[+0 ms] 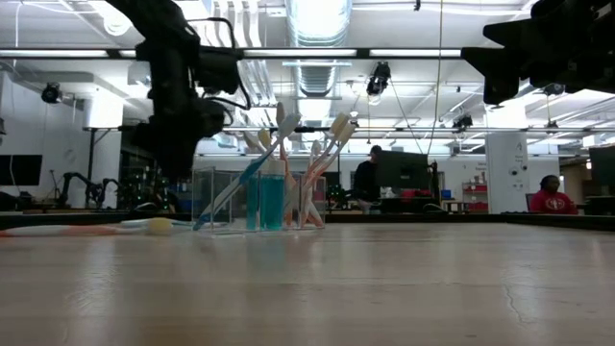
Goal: Pick & Place toothbrushing station
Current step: Put the blue toothbrush into the transparent organizer
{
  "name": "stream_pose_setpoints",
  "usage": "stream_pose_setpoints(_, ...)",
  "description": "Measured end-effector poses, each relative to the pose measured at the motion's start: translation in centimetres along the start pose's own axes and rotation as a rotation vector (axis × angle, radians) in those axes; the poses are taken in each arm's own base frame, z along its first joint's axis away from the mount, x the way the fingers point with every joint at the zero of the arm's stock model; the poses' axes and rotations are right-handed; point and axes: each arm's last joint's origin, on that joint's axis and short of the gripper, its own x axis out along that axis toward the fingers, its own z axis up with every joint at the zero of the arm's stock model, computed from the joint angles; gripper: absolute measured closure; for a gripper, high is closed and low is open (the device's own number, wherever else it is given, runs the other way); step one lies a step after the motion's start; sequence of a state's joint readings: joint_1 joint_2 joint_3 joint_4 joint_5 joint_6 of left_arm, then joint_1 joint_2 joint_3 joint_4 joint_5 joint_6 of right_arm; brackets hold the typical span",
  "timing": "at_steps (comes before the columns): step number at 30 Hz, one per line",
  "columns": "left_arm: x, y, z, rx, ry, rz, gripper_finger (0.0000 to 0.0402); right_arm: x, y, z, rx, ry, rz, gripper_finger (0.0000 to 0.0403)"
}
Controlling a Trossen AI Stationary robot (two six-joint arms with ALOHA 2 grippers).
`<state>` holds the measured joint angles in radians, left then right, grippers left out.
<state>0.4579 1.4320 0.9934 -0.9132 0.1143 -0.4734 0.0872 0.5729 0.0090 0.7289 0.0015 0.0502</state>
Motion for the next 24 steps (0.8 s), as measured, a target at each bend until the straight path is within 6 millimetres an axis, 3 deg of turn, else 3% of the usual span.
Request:
stream_pose_setpoints(8, 1.6, -2.0, -4.6, -0.095, -0.040, 0.113, 0.0239, 0.0, 0.0, 0.0, 0.001, 0.000, 0.000, 0.0188)
stream_pose_setpoints(15, 2.0, -2.9, -7.1, -0.176, -0.129, 0.161, 0.0239, 0.0, 0.0, 0.0, 0.001, 0.000, 0.000, 0.0188)
stream_pose_setpoints(24, 2.8, -4.3, -11.1, -0.256, -0.407, 0.226, 0.0239, 0.0, 0.0, 0.0, 0.001, 0.000, 0.000, 0.0188)
